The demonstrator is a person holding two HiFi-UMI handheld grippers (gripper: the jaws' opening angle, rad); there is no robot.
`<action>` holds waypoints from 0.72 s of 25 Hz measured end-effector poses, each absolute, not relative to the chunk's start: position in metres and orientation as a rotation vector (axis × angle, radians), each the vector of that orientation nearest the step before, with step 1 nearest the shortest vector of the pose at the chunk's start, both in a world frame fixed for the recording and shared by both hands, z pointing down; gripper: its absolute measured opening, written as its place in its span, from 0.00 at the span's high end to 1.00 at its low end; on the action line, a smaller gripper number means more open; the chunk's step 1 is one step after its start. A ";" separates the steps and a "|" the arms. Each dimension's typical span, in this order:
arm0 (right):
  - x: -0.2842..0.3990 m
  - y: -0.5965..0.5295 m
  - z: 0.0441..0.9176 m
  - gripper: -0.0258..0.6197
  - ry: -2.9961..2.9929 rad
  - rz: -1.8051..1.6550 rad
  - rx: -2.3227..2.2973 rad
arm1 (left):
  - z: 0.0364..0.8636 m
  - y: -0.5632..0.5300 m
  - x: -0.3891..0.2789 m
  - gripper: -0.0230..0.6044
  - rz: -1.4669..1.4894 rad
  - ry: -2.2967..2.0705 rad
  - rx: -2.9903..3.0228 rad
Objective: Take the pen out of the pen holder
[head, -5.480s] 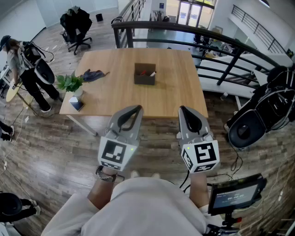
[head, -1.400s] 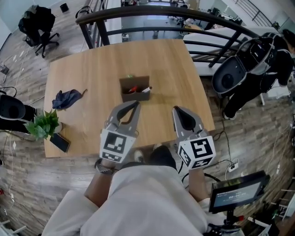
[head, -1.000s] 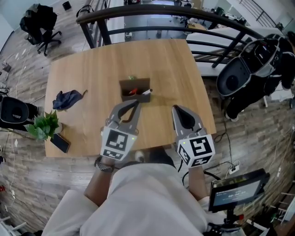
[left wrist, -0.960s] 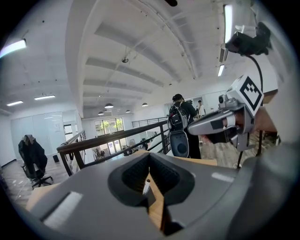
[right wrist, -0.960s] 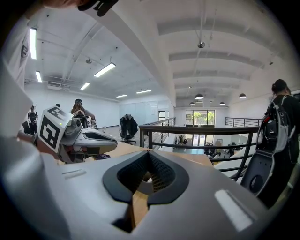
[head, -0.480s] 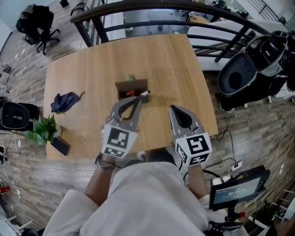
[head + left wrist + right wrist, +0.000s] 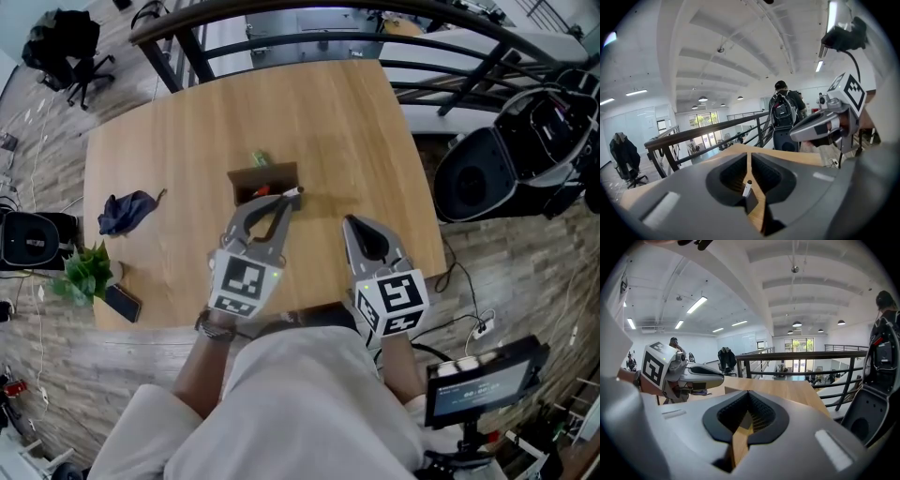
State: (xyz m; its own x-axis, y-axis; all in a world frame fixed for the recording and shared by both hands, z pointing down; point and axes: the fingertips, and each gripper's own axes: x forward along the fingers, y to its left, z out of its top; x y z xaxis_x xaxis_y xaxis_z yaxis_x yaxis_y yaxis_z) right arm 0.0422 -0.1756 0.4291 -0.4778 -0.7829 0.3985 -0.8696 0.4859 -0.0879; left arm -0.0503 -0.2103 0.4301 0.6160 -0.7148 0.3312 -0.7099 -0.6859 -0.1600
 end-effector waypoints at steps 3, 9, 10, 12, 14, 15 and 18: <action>0.042 -0.178 0.438 0.96 -2.419 0.423 1.383 | 0.435 -0.213 -0.047 0.91 -0.594 1.222 -2.829; 0.046 -0.181 0.454 0.96 -2.395 0.474 1.371 | 0.453 -0.217 -0.044 0.91 -0.657 1.215 -2.848; 0.047 -0.182 0.456 0.96 -2.393 0.477 1.367 | 0.455 -0.217 -0.044 0.91 -0.661 1.224 -2.849; 0.048 -0.183 0.459 0.96 -2.389 0.482 1.362 | 0.459 -0.219 -0.043 0.91 -0.666 1.236 -2.852; 0.050 -0.186 0.460 0.96 -2.386 0.485 1.360 | 0.463 -0.221 -0.043 0.91 -0.675 1.240 -2.855; 0.050 -0.186 0.461 0.96 -2.384 0.486 1.359 | 0.465 -0.221 -0.042 0.91 -0.680 1.241 -2.857; 0.051 -0.187 0.465 0.96 -2.378 0.494 1.355 | 0.474 -0.223 -0.042 0.90 -0.707 1.244 -2.863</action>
State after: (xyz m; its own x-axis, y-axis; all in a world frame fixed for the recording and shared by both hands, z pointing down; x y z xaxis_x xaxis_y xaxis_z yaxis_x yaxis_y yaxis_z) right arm 0.0506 -0.1870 0.4647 -0.4764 -0.7437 0.4690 -0.8690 0.4794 -0.1224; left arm -0.0417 -0.2234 0.4737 0.6007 -0.6818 0.4176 -0.7080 -0.6963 -0.1184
